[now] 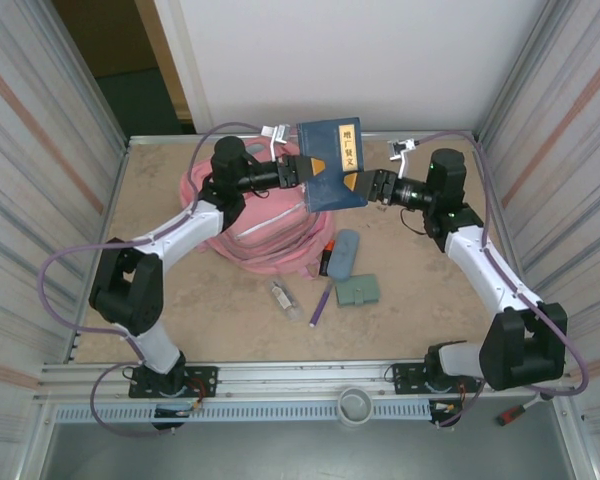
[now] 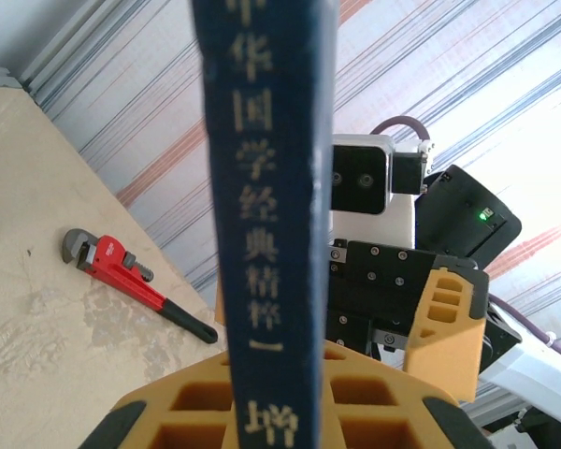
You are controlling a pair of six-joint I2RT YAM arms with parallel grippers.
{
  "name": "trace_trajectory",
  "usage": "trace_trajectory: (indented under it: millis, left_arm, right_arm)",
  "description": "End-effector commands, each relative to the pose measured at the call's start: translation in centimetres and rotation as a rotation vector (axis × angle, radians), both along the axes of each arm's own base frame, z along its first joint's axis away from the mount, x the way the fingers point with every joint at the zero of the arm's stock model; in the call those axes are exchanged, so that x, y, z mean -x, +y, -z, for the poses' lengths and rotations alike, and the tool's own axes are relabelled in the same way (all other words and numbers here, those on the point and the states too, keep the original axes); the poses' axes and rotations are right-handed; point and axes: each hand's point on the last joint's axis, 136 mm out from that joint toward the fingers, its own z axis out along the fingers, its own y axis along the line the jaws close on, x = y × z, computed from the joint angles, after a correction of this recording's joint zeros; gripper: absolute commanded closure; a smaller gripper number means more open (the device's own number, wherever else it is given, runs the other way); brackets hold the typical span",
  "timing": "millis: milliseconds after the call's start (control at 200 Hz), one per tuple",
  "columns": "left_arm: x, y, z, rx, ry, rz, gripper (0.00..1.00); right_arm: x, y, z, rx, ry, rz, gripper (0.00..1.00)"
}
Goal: Pack the student bag
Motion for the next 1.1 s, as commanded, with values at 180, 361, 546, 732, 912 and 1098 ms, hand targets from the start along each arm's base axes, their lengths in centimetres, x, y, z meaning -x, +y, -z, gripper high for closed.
trace_trajectory:
  millis: [180,361,546,732,912,1098]
  left_arm:
    - [1.2,1.5,-3.7,0.083,-0.085,-0.036,1.00]
    - [-0.9,3.7,-1.3,0.065,-0.022,-0.161,1.00]
    - [-1.7,4.4,3.6,-0.098,0.009,-0.216,0.55]
    - [-1.3,10.6,13.3,-0.592,-0.095,-0.443,0.43]
    - [1.8,8.4,18.9,-0.859,-0.269,-0.215,0.43]
    - [3.6,4.6,21.4,-0.938,-0.321,-0.042,0.43]
  right_arm:
    - [0.3,3.5,0.1,-0.063,-0.006,-0.114,0.41]
    - [-1.0,1.8,0.1,-0.116,0.015,-0.024,0.83]
    - [-1.1,0.4,0.5,-0.105,0.051,0.024,1.00]
    - [-1.2,-5.2,2.9,0.004,0.176,0.227,1.00]
    - [-1.6,-8.4,5.3,0.087,0.242,0.353,1.00]
    - [-1.7,-8.9,6.5,0.106,0.275,0.371,1.00]
